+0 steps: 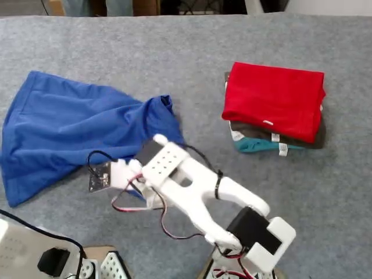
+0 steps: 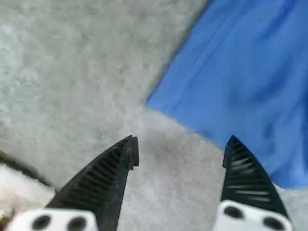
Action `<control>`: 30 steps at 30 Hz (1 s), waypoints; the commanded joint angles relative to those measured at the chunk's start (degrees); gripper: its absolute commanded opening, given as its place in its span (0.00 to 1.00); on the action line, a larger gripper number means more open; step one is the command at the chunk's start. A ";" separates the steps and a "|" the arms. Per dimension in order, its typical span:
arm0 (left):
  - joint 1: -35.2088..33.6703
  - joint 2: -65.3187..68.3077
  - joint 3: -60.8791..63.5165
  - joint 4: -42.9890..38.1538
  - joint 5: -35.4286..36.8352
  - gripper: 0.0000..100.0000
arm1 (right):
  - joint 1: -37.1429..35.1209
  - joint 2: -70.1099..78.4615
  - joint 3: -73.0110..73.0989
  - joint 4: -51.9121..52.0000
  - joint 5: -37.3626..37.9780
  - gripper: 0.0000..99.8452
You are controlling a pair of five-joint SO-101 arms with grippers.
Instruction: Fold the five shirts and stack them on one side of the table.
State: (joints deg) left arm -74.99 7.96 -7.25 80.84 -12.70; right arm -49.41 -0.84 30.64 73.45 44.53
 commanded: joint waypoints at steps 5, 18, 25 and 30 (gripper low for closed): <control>-0.22 -0.35 -0.22 -0.88 -0.35 0.18 | -0.88 -2.59 4.62 -9.14 -2.02 0.23; -0.13 -0.35 -0.22 -0.88 -0.62 0.18 | -7.82 -2.59 5.05 -9.23 -7.56 0.25; -0.22 -0.35 -0.22 -0.88 -0.62 0.18 | -5.01 -2.51 5.14 -9.32 -7.12 0.25; 0.57 -0.44 3.12 -2.64 -0.62 0.18 | -4.66 -0.04 6.11 -9.41 -7.12 0.25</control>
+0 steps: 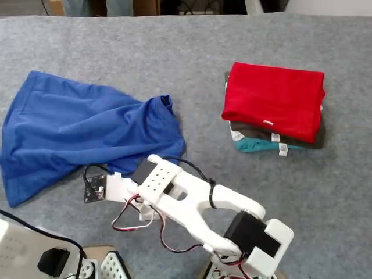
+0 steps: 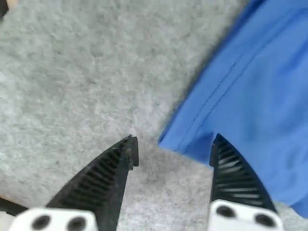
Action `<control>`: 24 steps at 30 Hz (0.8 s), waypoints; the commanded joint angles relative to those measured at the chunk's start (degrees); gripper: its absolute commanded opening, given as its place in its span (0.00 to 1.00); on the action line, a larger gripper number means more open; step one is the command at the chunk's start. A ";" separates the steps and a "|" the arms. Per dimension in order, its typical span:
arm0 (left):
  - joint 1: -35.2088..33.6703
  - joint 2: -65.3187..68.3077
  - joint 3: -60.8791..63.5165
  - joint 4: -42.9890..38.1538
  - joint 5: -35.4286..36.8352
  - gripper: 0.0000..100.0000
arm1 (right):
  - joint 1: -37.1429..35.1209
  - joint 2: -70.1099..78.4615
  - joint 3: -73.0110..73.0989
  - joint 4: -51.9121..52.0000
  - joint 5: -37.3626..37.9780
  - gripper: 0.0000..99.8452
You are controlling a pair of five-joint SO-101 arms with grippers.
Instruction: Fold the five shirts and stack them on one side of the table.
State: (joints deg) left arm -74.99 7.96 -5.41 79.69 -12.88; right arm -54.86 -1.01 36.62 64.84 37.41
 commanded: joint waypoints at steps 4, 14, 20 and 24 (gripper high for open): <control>0.66 -0.53 2.68 -1.67 -0.44 0.18 | 0.79 3.74 -0.13 -3.34 0.00 0.25; 0.48 -0.88 2.42 -1.76 -0.44 0.18 | 1.41 8.57 -0.04 -6.24 -0.09 0.25; 0.48 -0.97 2.42 -1.76 -0.44 0.18 | 4.04 8.92 -0.22 -6.33 -0.09 0.10; 0.66 -0.97 2.42 -1.58 -0.44 0.18 | 5.98 8.75 -0.40 -7.56 -0.44 0.03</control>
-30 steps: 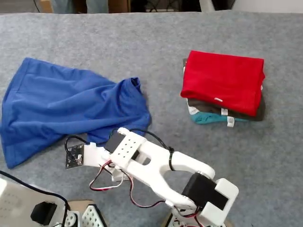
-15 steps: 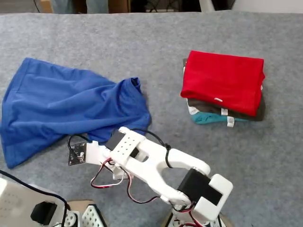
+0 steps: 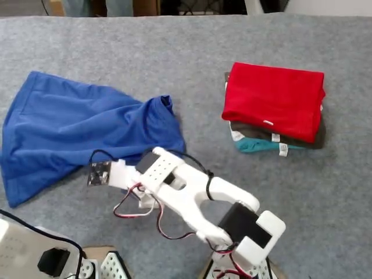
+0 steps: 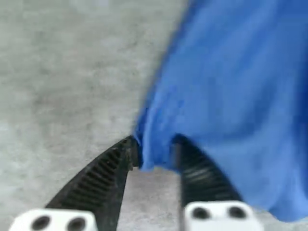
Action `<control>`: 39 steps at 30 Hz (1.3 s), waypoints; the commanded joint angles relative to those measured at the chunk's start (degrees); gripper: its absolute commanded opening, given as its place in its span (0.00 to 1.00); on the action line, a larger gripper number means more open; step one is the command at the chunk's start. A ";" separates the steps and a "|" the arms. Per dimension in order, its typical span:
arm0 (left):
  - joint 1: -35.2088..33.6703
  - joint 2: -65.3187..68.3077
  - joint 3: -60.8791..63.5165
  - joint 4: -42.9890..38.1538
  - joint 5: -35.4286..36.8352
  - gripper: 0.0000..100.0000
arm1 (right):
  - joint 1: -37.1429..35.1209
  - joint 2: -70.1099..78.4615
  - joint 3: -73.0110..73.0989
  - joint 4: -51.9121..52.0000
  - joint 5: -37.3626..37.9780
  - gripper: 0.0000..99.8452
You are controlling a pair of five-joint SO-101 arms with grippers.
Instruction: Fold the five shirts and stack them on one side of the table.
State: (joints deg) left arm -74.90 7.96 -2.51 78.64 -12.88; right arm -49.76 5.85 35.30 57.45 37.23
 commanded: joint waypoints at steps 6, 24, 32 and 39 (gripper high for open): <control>2.51 -0.97 -0.57 -0.26 -0.53 0.18 | 1.49 -2.33 -5.85 5.89 -1.32 0.01; 15.08 -0.44 7.08 18.90 7.65 0.18 | 13.63 -6.46 -17.98 4.84 -1.49 0.01; 16.31 -0.35 3.74 11.96 26.29 0.18 | 13.63 0.66 -18.07 2.46 -1.49 0.01; 15.96 -0.26 5.58 11.34 35.25 0.18 | 13.63 1.89 -18.07 0.70 -1.49 0.01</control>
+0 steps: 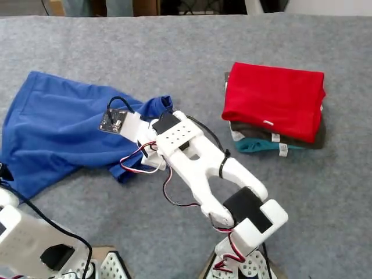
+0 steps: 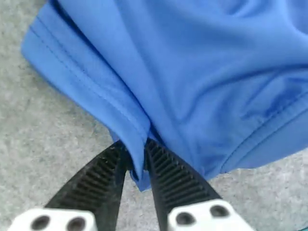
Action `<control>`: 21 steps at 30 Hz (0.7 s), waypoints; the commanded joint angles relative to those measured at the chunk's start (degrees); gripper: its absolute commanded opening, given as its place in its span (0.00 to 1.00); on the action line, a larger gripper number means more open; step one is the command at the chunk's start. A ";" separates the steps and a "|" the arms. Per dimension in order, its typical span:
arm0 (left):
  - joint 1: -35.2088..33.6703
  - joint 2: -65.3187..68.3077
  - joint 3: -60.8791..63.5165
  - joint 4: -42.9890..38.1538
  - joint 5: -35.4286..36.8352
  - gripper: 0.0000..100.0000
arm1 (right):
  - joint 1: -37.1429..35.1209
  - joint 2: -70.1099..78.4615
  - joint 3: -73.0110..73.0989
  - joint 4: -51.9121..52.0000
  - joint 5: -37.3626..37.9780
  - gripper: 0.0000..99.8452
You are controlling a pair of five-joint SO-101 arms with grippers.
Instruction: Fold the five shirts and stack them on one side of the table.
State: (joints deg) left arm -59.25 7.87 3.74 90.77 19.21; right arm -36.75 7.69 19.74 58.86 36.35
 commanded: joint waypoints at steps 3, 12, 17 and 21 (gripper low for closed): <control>0.66 1.76 1.10 -6.07 5.71 0.18 | 0.70 0.04 -2.51 -0.35 -0.70 0.01; 4.53 14.86 -1.54 -6.86 6.95 0.18 | 0.88 0.04 -1.27 -0.18 -0.70 0.01; 3.47 20.48 -10.51 -4.22 6.59 0.03 | 0.88 0.04 -0.84 0.70 -2.81 0.01; 3.30 21.63 -17.19 -2.73 6.07 0.03 | 0.88 -0.04 -0.92 2.64 -4.92 0.01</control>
State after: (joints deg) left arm -55.21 30.02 -7.52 86.64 25.89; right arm -36.57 7.69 19.74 60.35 32.75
